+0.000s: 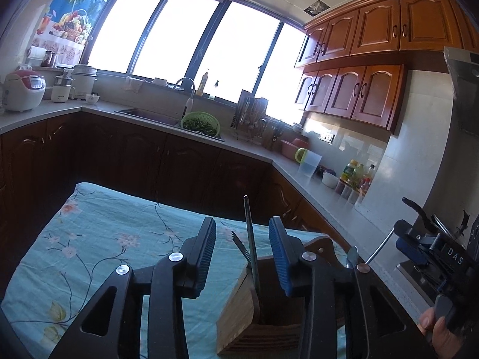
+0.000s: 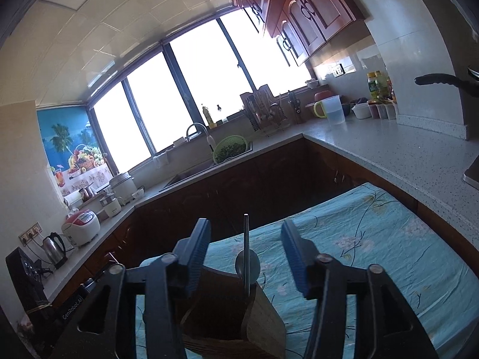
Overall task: Organize utensils
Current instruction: 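Lift the metal chopsticks and insert them into the wooden holder, then release, then return both open grippers to the wooden chopsticks on the cloth, then grasp a wooden chopstick with the left gripper while the right gripper grasps another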
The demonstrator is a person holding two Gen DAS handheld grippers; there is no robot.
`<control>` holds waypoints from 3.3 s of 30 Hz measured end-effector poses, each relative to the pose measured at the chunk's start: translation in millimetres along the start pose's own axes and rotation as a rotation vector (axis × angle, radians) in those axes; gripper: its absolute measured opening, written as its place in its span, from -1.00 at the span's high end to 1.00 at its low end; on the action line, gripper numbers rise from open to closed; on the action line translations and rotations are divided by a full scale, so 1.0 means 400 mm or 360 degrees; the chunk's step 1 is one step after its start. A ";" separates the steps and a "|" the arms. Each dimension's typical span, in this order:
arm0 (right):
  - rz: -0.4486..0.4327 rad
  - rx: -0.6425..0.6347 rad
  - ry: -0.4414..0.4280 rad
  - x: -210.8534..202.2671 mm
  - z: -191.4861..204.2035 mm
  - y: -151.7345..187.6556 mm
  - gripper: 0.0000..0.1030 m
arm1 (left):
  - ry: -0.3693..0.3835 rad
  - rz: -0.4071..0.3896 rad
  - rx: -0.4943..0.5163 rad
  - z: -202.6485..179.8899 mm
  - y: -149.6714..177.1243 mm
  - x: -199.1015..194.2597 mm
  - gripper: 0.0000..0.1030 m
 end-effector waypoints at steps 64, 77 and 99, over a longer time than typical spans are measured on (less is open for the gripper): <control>0.0606 -0.0111 0.0254 -0.218 -0.242 0.388 -0.56 | -0.0303 0.0685 -0.0200 -0.033 0.261 -0.398 -0.49; 0.0707 -0.0285 0.0376 -0.117 -0.236 0.395 -0.12 | -0.0298 0.0897 -0.0089 -0.025 0.275 -0.226 -0.08; 0.0788 -0.0574 0.0445 -0.011 -0.197 0.422 0.88 | -0.0259 0.1043 0.0166 -0.025 0.328 -0.061 0.95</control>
Point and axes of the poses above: each gripper's, at about its wrist camera, not at the fingertips, and x roughly the way its jaws point, z to its left, y to its underside, the point moved 3 cm from there along x, roughly the way its jaws point, and after that the axes turned 14 degrees about y, right-handed, at the moved point
